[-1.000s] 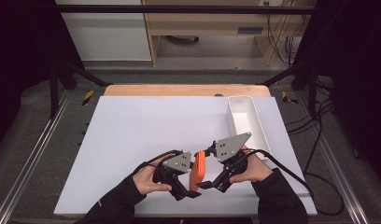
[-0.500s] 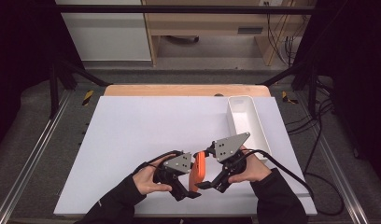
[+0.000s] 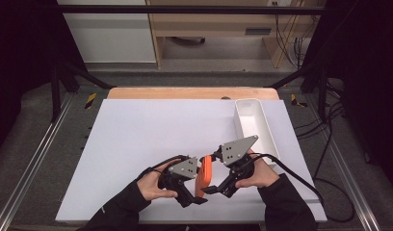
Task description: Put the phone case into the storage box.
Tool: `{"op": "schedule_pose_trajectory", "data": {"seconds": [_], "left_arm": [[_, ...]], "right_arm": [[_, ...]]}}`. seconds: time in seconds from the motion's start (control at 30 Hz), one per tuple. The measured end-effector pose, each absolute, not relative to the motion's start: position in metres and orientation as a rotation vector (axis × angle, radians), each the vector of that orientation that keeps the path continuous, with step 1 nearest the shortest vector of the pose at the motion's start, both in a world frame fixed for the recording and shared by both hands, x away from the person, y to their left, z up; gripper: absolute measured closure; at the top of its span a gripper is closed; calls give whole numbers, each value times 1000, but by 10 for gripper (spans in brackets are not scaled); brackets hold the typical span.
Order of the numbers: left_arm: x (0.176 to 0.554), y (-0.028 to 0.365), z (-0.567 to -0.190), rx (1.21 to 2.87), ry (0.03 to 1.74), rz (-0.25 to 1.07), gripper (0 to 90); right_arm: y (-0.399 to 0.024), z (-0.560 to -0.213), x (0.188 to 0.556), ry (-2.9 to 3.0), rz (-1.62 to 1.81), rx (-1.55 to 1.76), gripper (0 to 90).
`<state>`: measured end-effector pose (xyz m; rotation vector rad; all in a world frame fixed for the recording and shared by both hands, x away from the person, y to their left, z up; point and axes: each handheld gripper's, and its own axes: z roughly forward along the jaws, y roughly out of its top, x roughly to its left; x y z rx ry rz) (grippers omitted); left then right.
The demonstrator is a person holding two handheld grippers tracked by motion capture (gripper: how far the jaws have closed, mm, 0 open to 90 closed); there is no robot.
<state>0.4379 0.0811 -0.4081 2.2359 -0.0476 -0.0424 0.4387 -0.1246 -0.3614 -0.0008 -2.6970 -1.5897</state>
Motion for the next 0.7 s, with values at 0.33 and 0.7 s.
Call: {"op": "schedule_pose_trajectory", "data": {"seconds": [0.33,0.7], "left_arm": [[438,89,-402,2217,-14,0,23],[443,113,-400,2191,53,53,18]], "right_arm": [[-127,-359,439,-2716,-1593,-22,162],[-136,-350,440,-2758,-1633,-76,160]]}}
